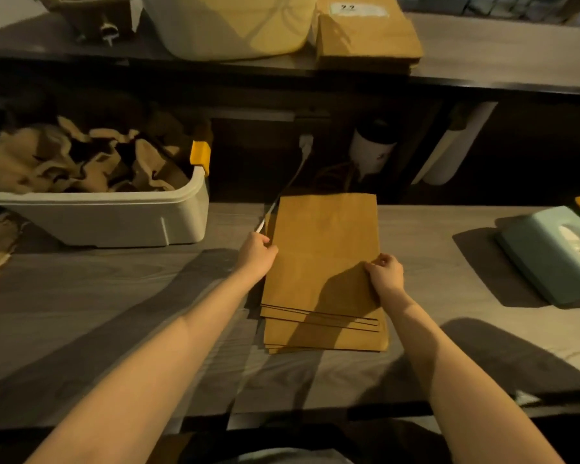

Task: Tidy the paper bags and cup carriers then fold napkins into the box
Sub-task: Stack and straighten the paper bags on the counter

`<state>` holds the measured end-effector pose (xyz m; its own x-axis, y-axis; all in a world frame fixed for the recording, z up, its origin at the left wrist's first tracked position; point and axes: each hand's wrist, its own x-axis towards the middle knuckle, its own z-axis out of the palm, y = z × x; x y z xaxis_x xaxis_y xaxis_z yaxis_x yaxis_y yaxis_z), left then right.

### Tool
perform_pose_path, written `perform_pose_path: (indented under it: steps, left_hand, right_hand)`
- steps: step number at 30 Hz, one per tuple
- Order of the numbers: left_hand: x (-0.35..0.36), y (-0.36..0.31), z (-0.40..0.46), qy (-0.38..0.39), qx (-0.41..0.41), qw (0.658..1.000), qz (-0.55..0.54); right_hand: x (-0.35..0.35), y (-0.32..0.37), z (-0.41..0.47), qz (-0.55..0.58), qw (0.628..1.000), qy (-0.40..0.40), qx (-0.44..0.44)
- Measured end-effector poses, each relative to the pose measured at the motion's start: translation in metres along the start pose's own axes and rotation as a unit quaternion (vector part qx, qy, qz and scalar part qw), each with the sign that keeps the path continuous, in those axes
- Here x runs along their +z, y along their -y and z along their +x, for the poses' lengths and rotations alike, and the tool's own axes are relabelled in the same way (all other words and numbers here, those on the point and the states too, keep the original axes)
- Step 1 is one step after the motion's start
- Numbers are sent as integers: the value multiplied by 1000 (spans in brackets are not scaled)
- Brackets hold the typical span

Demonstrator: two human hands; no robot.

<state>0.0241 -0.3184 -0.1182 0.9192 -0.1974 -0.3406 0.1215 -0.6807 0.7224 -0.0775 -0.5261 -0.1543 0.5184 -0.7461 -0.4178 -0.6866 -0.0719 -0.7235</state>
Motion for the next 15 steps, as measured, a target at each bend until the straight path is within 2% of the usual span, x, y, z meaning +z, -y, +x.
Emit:
perform_pose_path:
  steps: [4, 6, 11, 15]
  left_hand:
    - [9, 7, 3, 60, -66, 995, -41]
    - [12, 9, 6, 84, -93, 990, -66]
    - [10, 5, 9, 120, -158, 968, -154]
    - [9, 3, 10, 124, -167, 960, -187]
  right_hand:
    - [1, 9, 10, 32, 998, 0, 50]
    - [4, 14, 16, 6, 998, -2, 58]
    - [8, 21, 16, -57, 997, 29, 40]
    - [8, 19, 10, -79, 995, 55, 34]
